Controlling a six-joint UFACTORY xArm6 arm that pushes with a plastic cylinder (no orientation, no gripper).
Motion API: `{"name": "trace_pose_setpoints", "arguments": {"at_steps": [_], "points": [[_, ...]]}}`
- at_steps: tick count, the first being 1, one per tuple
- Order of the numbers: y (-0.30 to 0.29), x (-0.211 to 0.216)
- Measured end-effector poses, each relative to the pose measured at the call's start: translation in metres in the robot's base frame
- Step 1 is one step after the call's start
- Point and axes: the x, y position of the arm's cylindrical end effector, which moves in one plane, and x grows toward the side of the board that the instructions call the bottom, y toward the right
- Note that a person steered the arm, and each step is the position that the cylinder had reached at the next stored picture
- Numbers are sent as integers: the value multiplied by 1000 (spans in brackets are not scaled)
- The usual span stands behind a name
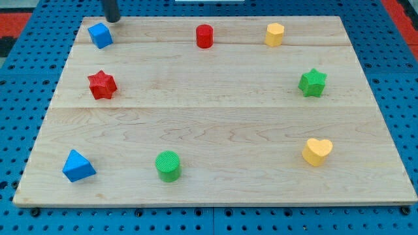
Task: Push the blue cube to the center
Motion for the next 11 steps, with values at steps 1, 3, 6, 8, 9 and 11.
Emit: {"name": "trace_pose_setpoints", "arguments": {"at_steps": [1,3,6,8,9,11], "points": [[-22,37],[94,103],[129,110],[160,111],[158,111],[209,200]]}}
